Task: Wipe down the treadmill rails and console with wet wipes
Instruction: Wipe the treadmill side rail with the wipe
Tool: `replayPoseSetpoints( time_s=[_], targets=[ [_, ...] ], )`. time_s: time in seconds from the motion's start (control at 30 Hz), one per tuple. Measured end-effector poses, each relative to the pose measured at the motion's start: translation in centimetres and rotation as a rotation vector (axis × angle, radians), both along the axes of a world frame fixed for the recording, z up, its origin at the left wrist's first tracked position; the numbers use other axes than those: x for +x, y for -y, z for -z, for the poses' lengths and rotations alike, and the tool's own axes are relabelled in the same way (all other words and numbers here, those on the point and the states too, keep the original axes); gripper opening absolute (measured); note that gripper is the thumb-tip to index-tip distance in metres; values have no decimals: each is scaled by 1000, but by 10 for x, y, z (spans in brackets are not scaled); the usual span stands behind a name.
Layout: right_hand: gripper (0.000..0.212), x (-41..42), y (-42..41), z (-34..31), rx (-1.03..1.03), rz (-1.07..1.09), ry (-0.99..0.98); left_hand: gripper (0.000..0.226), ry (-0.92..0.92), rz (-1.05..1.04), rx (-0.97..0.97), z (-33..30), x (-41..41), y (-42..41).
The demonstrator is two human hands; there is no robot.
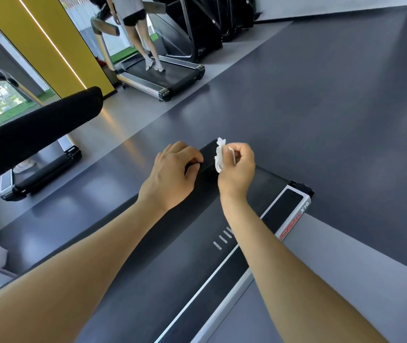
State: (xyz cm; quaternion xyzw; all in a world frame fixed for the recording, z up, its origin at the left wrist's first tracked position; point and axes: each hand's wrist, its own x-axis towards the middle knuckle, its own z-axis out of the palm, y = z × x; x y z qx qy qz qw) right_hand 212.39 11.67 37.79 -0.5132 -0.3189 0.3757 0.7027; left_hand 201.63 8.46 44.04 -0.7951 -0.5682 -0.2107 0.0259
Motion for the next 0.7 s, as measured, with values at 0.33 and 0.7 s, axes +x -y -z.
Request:
replayPoseSetpoints(
  time_s=[0.33,0.7],
  targets=[
    [11,-1,21,4,-186,62,-341,15,-26,-12,-14,-2,2,3],
    [20,-12,27,14,-219,55,-257,16,-40,-19,-14,-2,3,2]
  ],
)
